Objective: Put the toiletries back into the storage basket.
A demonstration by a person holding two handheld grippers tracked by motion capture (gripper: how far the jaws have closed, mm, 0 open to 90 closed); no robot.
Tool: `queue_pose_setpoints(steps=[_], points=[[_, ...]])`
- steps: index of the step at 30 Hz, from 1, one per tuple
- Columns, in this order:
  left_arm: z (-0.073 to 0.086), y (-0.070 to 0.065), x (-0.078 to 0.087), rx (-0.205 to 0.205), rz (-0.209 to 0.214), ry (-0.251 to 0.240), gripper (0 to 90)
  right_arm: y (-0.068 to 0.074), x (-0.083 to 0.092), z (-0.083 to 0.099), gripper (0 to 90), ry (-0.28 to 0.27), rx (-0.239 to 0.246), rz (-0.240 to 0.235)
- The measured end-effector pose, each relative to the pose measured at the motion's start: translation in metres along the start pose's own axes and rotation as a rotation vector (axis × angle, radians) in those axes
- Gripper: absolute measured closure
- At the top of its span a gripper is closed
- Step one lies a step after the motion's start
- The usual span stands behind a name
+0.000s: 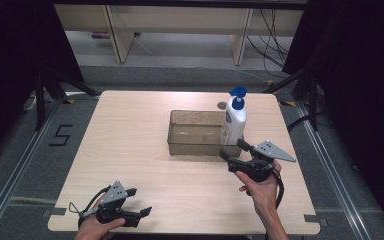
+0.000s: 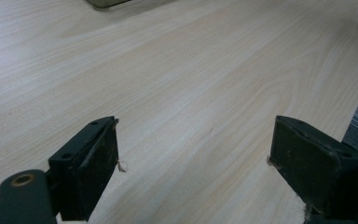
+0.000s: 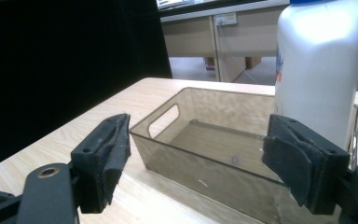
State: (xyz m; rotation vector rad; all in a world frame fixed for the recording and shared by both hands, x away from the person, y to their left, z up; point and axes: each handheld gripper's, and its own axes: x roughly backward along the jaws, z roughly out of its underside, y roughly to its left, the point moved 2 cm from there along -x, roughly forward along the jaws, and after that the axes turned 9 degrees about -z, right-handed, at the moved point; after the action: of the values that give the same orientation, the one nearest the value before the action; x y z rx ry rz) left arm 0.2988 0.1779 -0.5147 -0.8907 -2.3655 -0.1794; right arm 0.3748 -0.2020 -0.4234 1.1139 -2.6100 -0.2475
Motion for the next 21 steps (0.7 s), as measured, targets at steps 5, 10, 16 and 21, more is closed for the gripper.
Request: queue_pose_setpoints(steps=[5, 10, 16, 21], points=[[0.0, 0.0, 0.0, 0.0, 0.001, -0.003, 14.8, 0.0, 0.0, 0.002, 23.2, 0.007, 0.024, -0.008], [0.0, -0.001, -0.001, 0.001, -0.002, -0.01, 14.8, 0.004, 0.0, 0.006, 23.2, 0.011, 0.008, -0.016], [0.0, 0.0, -0.001, 0.001, -0.001, -0.01, 14.8, 0.004, 0.001, 0.011, 22.3, 0.026, 0.027, -0.018], [0.0, -0.001, 0.0, -0.001, -0.003, -0.008, 14.8, 0.008, 0.002, 0.016, 18.7, 0.027, -0.004, -0.047]])
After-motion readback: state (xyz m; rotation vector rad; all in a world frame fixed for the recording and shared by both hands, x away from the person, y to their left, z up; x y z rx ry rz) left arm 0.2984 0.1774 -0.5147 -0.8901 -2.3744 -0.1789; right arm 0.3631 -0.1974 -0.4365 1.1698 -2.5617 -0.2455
